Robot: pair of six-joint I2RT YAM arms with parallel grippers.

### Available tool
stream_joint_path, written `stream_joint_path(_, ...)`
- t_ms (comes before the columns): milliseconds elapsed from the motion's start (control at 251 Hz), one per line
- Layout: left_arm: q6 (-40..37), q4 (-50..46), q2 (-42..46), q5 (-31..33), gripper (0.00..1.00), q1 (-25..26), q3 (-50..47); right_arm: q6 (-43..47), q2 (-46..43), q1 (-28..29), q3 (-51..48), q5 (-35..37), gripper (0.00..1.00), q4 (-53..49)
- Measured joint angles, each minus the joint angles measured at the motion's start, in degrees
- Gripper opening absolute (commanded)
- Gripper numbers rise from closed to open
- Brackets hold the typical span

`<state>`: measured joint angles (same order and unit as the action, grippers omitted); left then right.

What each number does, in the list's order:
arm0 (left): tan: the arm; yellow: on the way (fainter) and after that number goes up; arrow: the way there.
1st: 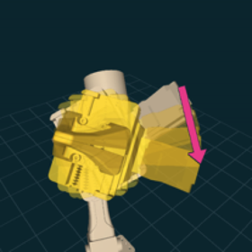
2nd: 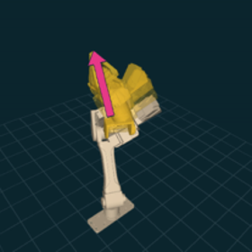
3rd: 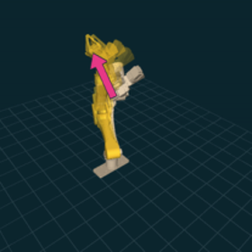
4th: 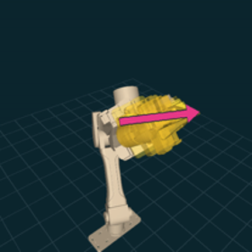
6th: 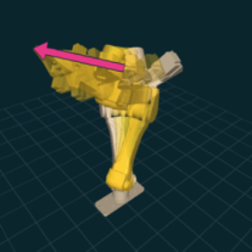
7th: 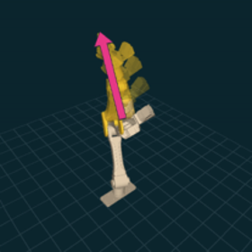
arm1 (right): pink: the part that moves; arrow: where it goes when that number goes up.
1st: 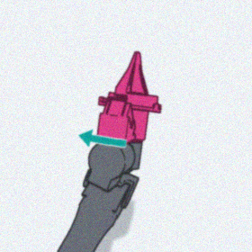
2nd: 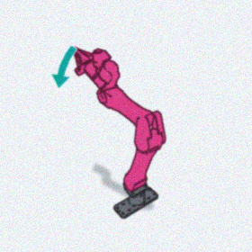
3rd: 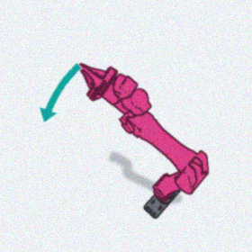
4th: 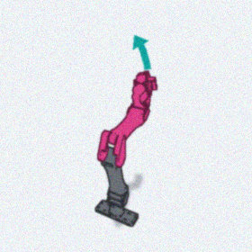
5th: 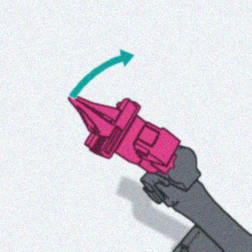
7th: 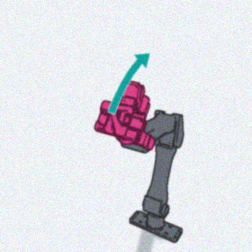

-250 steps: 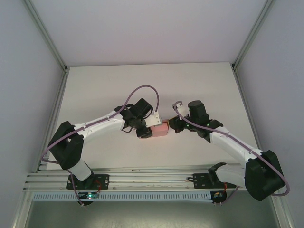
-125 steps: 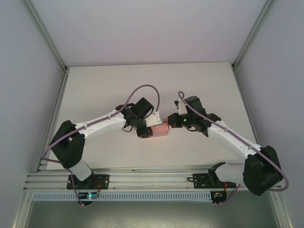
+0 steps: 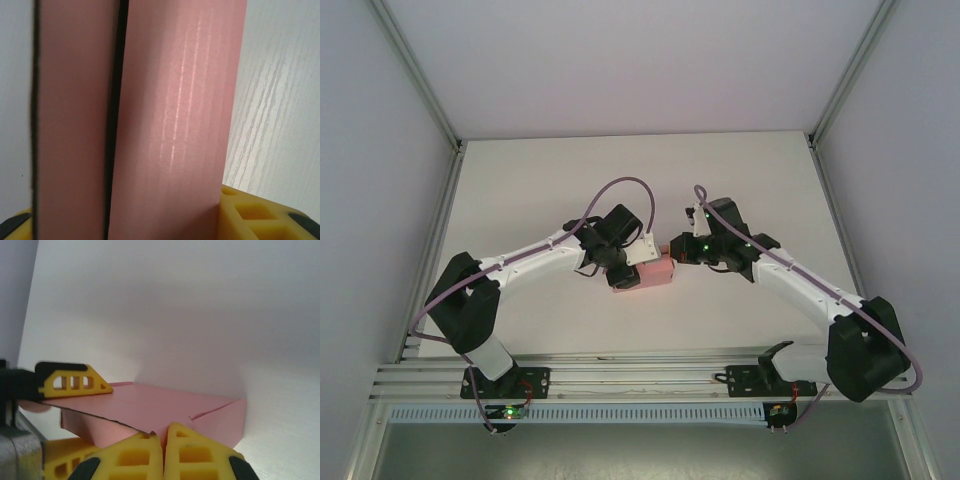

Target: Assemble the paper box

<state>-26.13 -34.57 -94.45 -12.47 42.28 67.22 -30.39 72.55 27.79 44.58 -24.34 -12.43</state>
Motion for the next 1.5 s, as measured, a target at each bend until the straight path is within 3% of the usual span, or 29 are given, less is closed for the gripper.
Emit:
stream_joint_path(323, 1.53, -0.09, -0.46, 0.76, 0.54, -0.02, -0.13, 13.84, -6.05, 3.48, -14.86, 5.14, 0.0, 22.4)
stream_joint_path(507, 3.23, -0.35, -1.03, 0.68, 0.74, -0.02, -0.13, 16.24, -8.46, 7.26, -18.36, 10.32, 0.0, 26.36)
stream_joint_path(539, 3.67, -0.39, -1.05, 0.63, 0.81, -0.02, -0.11, 16.22, -8.7, 7.63, -18.36, 11.19, 0.0, 26.05)
stream_joint_path(575, 4.04, -0.42, -1.05, 0.61, 0.99, -0.02, -0.04, 16.2, -9.03, 8.09, -18.36, 12.31, 0.0, 25.64)
stream_joint_path(591, 4.35, -0.46, -1.05, 0.63, 1.0, -0.02, 0.07, 16.09, -9.18, 8.26, -18.36, 12.81, 0.0, 25.42)
stream_joint_path(922, 9.79, -1.07, 1.11, 1.27, 1.0, 0.85, 2.78, 12.9, -9.84, 12.87, -18.27, 24.17, 0.0, 23.8)
stream_joint_path(1109, 14.23, -0.85, 8.5, 4.52, 1.0, 3.54, 2.14, 11.21, -11.17, 17.14, -18.27, 30.29, 0.0, 22.45)
stream_joint_path(1257, 22.69, -0.83, 16.28, 10.43, 1.0, 3.85, -0.83, 9.94, -12.63, 18.88, -18.62, 33.42, 0.0, 21.81)
stream_joint_path(1361, 29.09, -1.11, 19.58, 13.66, 0.8, 3.85, -3.34, 9.05, -12.63, 19.04, -18.62, 34.91, 0.0, 21.59)
stream_joint_path(1501, 34.29, -1.66, 21.64, 15.52, 0.63, 3.85, -8.28, 7.98, -11.74, 20.13, -18.6, 37.07, 0.0, 21.99)
